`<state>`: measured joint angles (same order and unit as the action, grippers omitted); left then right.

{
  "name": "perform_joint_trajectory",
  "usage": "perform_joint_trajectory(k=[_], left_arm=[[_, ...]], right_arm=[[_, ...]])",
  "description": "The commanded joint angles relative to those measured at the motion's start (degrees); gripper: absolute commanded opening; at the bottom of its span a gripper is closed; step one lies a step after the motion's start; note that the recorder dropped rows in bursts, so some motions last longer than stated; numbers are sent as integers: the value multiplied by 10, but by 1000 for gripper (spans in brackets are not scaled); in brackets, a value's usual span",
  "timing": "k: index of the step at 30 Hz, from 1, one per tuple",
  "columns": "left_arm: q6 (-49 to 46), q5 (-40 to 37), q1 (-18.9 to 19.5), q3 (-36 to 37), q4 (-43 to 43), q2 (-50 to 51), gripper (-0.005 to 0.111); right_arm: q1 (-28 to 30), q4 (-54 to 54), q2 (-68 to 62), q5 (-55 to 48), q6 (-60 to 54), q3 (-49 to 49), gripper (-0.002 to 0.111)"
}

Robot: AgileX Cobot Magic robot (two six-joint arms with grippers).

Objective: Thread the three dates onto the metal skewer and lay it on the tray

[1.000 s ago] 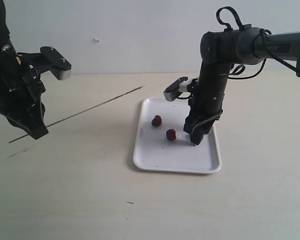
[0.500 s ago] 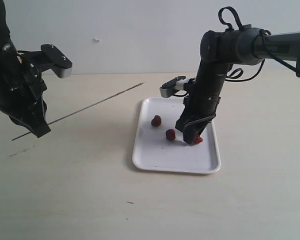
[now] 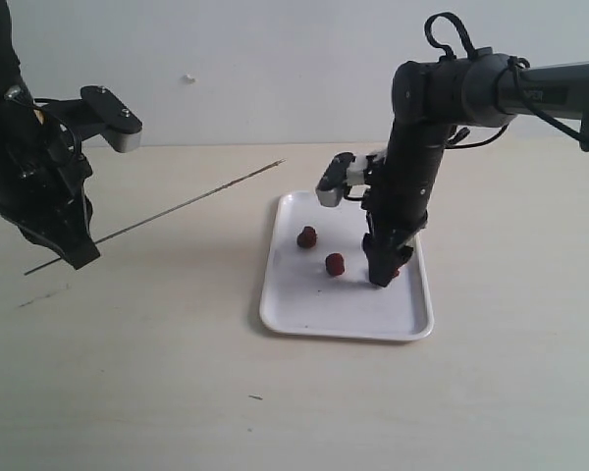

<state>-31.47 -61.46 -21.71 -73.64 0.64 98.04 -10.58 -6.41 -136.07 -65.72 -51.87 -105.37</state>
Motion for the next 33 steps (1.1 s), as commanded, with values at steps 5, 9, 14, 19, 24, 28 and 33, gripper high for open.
perform_joint_trajectory(k=[5, 9, 14, 19, 24, 28, 33], left_arm=[[4, 4, 1, 1, 8, 0, 0], [4, 4, 1, 1, 8, 0, 0], [3, 5, 1, 1, 8, 0, 0], [3, 11, 1, 1, 8, 0, 0], [3, 14, 1, 1, 8, 0, 0], [3, 14, 1, 1, 8, 0, 0], [3, 15, 1, 1, 8, 0, 0]], right_arm=[[-1, 60, -8, 6, -217, 4, 62], [-1, 58, -8, 6, -255, 4, 62], [-1, 64, -8, 6, -256, 4, 62], [-1, 49, -8, -21, -242, 4, 62], [-1, 55, -5, -16, -69, 4, 65], [-1, 60, 3, -9, 53, 4, 72], [-1, 60, 9, -6, 212, 4, 72]])
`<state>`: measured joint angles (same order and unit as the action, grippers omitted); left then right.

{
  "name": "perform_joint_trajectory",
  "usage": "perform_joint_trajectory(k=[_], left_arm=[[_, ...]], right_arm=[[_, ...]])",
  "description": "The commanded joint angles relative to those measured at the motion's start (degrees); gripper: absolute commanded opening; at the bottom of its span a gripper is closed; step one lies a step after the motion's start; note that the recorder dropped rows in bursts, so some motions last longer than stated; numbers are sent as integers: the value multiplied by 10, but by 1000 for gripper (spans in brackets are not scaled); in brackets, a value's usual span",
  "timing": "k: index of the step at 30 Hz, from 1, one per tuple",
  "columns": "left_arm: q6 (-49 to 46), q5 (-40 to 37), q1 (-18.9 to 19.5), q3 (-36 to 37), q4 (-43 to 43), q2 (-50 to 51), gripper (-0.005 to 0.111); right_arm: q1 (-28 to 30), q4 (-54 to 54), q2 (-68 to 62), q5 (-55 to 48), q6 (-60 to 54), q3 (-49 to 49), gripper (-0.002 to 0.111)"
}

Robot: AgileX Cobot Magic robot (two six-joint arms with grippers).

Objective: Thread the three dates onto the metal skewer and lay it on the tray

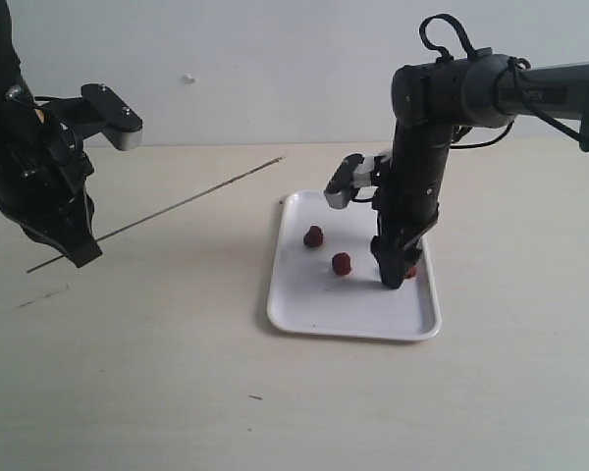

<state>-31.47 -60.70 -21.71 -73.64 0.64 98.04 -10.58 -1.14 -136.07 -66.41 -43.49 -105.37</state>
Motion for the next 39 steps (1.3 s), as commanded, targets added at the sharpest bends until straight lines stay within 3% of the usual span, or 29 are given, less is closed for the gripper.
perform_joint_trajectory(k=[1, 8, 15, 22, 29, 39], left_arm=[[3, 8, 1, 1, 8, 0, 0], [3, 11, 1, 1, 8, 0, 0], [2, 11, 1, 1, 8, 0, 0], [2, 13, 1, 1, 7, 0, 0], [0, 13, 1, 1, 4, 0, 0], [0, 16, 1, 1, 4, 0, 0]], right_arm=[[-1, 7, 11, 1, 170, 4, 72], [-1, 7, 19, 6, 406, 4, 72], [-1, 5, 22, -36, 542, 5, 72], [-8, -69, 22, -36, 571, 5, 65], [-34, 11, 22, -36, 645, 5, 64], [-34, 48, 22, -36, 646, 5, 64]])
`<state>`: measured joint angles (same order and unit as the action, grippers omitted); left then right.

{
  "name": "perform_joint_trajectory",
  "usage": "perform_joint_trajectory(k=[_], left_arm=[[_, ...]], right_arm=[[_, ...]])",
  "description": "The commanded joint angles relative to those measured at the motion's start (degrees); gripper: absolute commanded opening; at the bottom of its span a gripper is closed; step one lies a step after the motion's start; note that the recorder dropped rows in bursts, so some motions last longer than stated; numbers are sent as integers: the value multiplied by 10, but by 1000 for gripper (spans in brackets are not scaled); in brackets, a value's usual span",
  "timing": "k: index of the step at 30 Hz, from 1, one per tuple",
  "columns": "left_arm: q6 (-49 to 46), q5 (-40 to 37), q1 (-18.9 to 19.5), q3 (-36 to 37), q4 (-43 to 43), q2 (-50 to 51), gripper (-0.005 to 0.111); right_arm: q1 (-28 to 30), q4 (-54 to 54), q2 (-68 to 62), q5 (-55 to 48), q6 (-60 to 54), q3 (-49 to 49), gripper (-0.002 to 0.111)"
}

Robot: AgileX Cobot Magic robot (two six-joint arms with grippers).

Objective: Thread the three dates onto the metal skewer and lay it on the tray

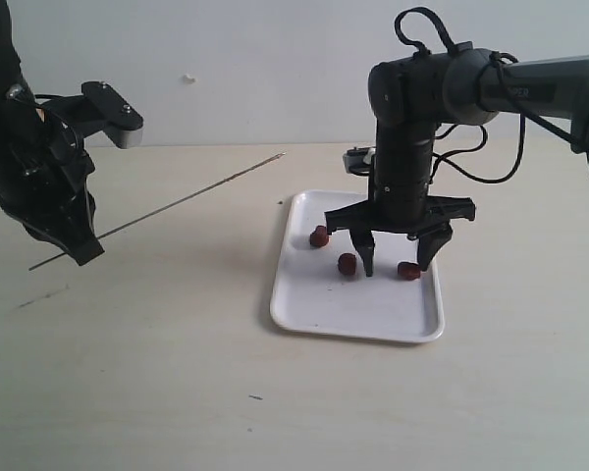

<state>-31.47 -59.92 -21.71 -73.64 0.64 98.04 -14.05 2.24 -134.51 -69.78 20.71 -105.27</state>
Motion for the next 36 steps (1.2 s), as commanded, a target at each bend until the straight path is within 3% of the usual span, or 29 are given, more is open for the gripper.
perform_joint_trajectory(k=[1, 11, 19, 36], left_arm=[[0, 11, 1, 1, 4, 0, 0], [0, 16, 1, 1, 4, 0, 0], [0, 18, 1, 1, 4, 0, 0], [2, 18, 1, 1, 4, 0, 0]], right_arm=[[1, 14, 6, -2, 4, 4, 64], [1, 80, 6, -2, -1, 4, 64], [1, 24, 6, -2, 2, 4, 64], [1, 29, -4, -2, 25, 4, 64]])
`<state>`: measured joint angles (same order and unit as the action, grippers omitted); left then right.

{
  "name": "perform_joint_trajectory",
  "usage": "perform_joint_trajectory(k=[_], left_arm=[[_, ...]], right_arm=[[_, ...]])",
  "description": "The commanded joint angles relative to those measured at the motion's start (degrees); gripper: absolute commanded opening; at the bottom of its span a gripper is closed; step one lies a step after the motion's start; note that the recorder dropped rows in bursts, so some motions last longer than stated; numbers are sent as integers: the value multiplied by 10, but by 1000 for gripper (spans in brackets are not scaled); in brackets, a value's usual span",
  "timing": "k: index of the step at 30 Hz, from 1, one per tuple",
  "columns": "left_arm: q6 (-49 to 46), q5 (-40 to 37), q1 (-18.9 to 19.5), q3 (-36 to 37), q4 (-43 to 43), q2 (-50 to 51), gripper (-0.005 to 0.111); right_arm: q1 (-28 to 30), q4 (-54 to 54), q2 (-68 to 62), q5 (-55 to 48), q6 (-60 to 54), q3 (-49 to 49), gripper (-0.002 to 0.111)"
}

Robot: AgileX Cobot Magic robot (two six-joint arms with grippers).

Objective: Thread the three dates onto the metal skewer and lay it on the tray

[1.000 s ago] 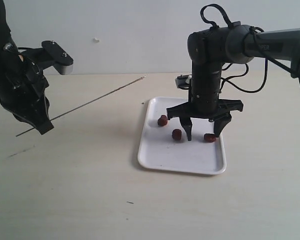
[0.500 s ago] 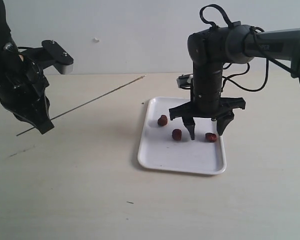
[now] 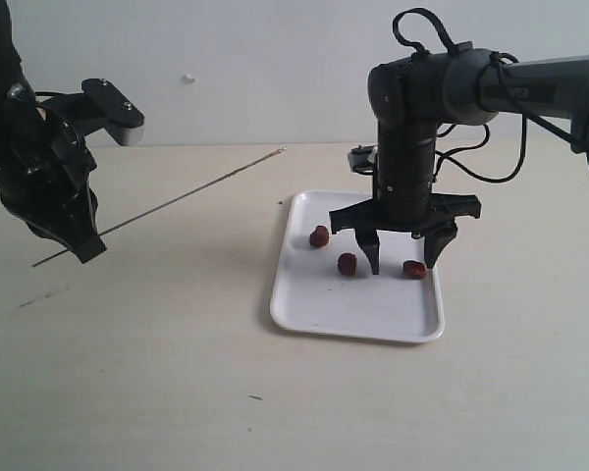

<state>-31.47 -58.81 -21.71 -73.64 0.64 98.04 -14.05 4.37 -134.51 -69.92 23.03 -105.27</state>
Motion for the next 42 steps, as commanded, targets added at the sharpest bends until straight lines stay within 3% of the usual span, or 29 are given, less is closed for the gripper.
perform_joint_trajectory(k=[1, 16, 25, 42], left_arm=[[2, 6, 1, 1, 4, 0, 0], [2, 6, 1, 1, 4, 0, 0], [2, 6, 1, 1, 4, 0, 0], [3, 10, 1, 1, 4, 0, 0]], right_arm=[[1, 7, -9, 0, 2, 4, 64], [1, 6, -22, 0, -8, 4, 50], [1, 7, -22, 0, -50, 4, 34], [1, 7, -22, 0, -60, 4, 31]])
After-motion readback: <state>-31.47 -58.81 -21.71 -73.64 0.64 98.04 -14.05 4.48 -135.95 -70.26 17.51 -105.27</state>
